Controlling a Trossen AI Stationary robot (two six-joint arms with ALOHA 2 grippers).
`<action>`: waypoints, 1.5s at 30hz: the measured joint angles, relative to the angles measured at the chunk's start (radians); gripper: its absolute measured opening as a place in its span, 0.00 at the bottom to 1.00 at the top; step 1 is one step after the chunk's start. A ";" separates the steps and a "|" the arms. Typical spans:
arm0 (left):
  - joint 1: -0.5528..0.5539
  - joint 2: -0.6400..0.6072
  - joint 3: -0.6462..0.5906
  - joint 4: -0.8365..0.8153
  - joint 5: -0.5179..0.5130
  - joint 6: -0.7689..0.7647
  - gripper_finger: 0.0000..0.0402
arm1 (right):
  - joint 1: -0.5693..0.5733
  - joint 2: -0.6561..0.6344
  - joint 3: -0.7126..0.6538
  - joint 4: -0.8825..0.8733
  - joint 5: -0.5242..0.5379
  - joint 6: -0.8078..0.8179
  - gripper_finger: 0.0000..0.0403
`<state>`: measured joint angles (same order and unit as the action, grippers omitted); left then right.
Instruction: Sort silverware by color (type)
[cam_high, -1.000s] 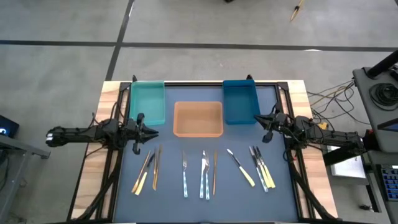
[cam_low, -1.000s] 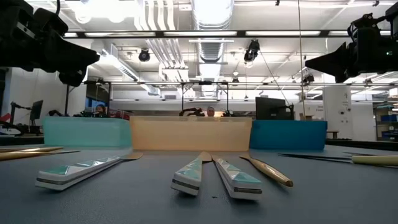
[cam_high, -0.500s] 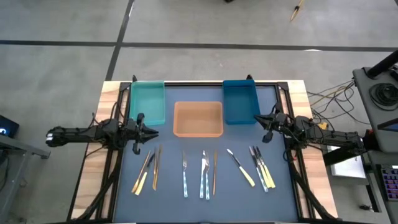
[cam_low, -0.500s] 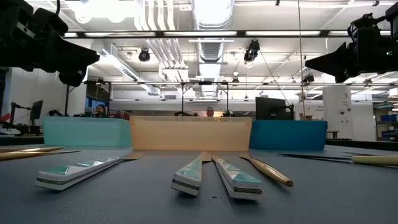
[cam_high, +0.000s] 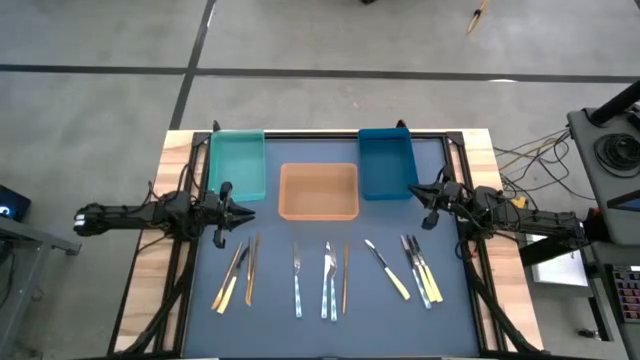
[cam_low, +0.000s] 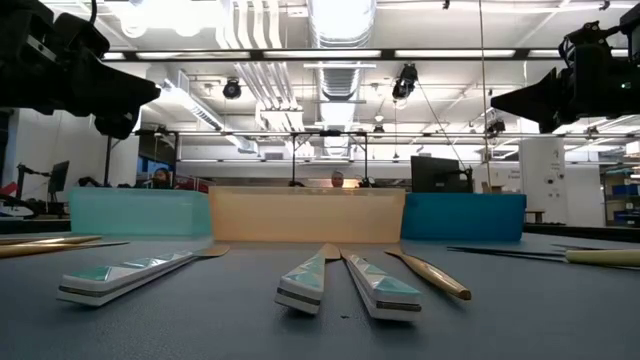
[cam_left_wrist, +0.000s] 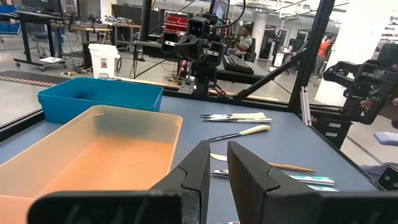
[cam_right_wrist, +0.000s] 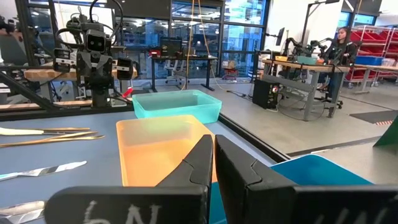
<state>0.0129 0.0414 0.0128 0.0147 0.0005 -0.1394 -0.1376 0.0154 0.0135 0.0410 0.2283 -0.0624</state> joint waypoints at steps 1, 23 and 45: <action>0.000 0.000 0.000 0.000 0.000 0.000 0.10 | 0.000 0.000 0.000 0.000 0.000 0.000 0.02; 0.000 0.000 0.000 -0.004 -0.010 0.752 0.10 | 0.000 0.000 -0.001 0.017 0.001 0.477 0.02; 0.000 0.003 0.000 0.690 0.067 0.202 0.10 | 0.000 0.017 0.000 0.240 -0.130 0.645 0.02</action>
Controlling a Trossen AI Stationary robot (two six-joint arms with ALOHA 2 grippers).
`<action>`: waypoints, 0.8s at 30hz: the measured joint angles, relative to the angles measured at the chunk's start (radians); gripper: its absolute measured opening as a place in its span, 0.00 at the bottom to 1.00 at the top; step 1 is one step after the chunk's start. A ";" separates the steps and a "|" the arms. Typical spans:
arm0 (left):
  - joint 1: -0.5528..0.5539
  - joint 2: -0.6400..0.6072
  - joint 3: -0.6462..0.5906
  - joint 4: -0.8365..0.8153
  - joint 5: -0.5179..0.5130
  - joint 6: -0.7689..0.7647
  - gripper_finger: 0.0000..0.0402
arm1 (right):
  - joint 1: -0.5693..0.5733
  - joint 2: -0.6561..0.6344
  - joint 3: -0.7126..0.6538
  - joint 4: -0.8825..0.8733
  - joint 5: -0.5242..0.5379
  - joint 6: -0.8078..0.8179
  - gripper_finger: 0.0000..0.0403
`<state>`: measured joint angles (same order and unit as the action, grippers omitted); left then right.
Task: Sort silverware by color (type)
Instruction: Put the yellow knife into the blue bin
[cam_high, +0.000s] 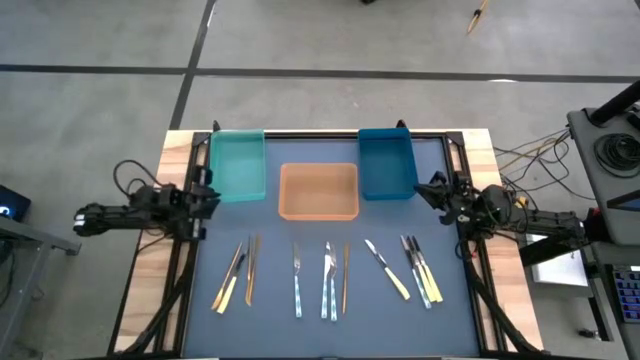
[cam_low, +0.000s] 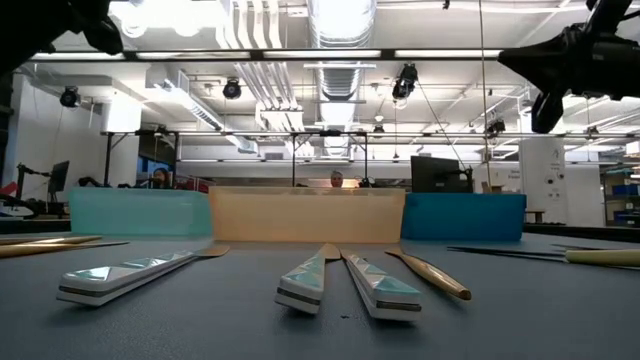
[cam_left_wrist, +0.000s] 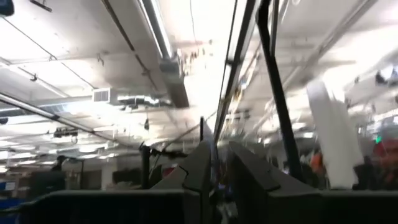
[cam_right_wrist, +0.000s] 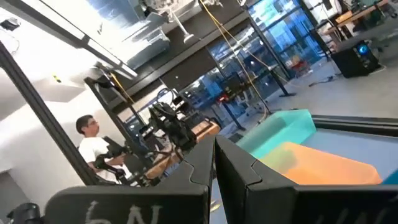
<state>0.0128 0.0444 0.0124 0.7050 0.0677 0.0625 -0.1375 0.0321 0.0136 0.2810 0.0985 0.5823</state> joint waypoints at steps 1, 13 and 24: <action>0.000 0.000 0.000 0.006 0.000 0.001 0.10 | 0.000 0.012 0.003 -0.001 0.005 -0.005 0.02; 0.001 0.072 0.000 0.053 -0.161 0.103 0.10 | 0.000 0.312 0.218 0.009 0.008 -0.303 0.02; 0.001 0.241 0.144 -0.037 -0.164 0.014 0.10 | 0.000 0.580 0.426 -0.130 0.007 -0.236 0.02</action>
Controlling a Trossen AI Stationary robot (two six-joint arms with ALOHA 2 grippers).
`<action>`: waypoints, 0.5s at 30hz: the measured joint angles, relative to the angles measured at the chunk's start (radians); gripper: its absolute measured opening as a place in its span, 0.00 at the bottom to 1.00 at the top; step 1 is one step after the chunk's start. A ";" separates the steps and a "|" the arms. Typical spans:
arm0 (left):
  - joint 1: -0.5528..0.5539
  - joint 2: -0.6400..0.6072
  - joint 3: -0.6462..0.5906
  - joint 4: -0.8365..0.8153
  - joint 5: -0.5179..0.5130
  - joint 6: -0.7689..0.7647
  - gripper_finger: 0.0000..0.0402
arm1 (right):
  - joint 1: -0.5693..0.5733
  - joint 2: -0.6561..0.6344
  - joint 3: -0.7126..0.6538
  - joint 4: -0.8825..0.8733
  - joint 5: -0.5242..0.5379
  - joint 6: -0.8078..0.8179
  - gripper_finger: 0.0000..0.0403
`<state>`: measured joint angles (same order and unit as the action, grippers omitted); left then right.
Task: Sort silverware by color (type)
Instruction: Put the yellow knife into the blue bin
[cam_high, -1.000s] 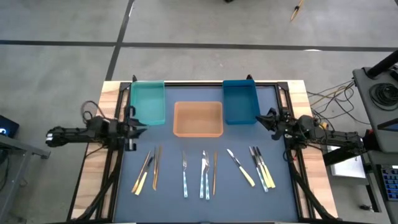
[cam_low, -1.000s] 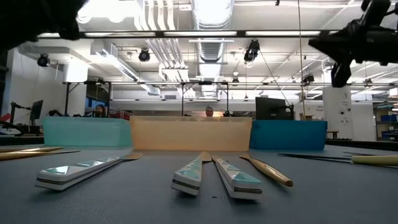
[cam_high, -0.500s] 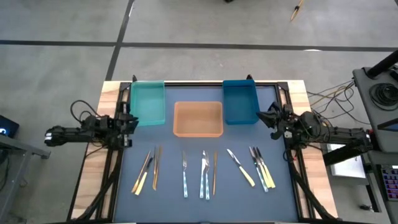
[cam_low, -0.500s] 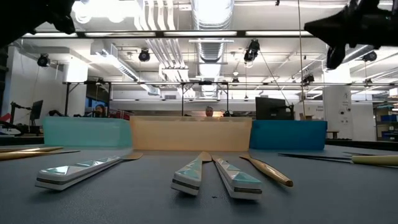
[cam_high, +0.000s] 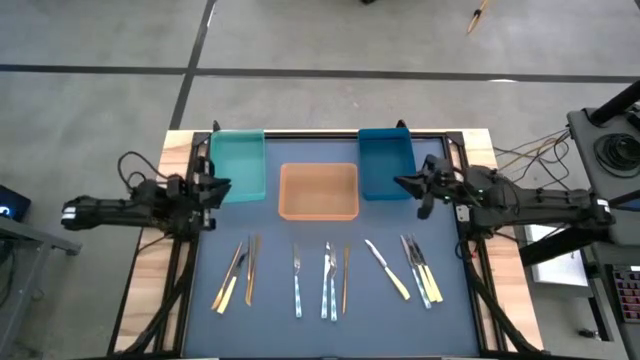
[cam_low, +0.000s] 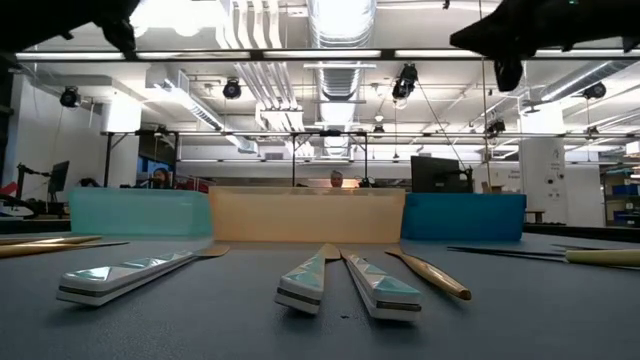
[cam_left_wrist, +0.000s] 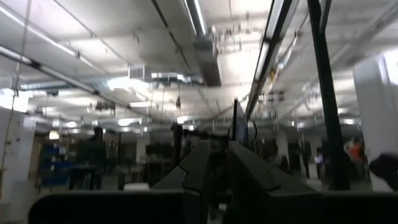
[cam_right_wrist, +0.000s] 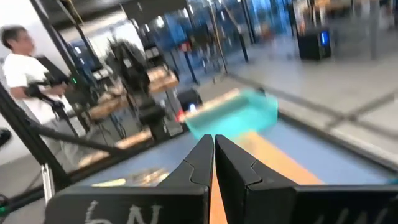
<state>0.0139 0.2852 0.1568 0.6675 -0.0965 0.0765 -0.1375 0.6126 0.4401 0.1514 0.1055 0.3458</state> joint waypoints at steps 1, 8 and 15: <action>0.000 0.021 0.024 -0.036 -0.001 0.000 0.10 | 0.000 0.021 0.023 -0.032 0.000 0.022 0.02; 0.001 0.129 0.206 -0.398 -0.054 0.009 0.10 | 0.000 0.170 0.197 -0.324 -0.008 0.214 0.02; 0.001 0.195 0.353 -0.717 -0.055 0.010 0.10 | 0.000 0.331 0.356 -0.661 -0.060 0.330 0.02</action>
<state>0.0147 0.4798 0.5094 -0.0495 -0.1512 0.0868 -0.1375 0.9434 0.7961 -0.5100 0.0453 0.6756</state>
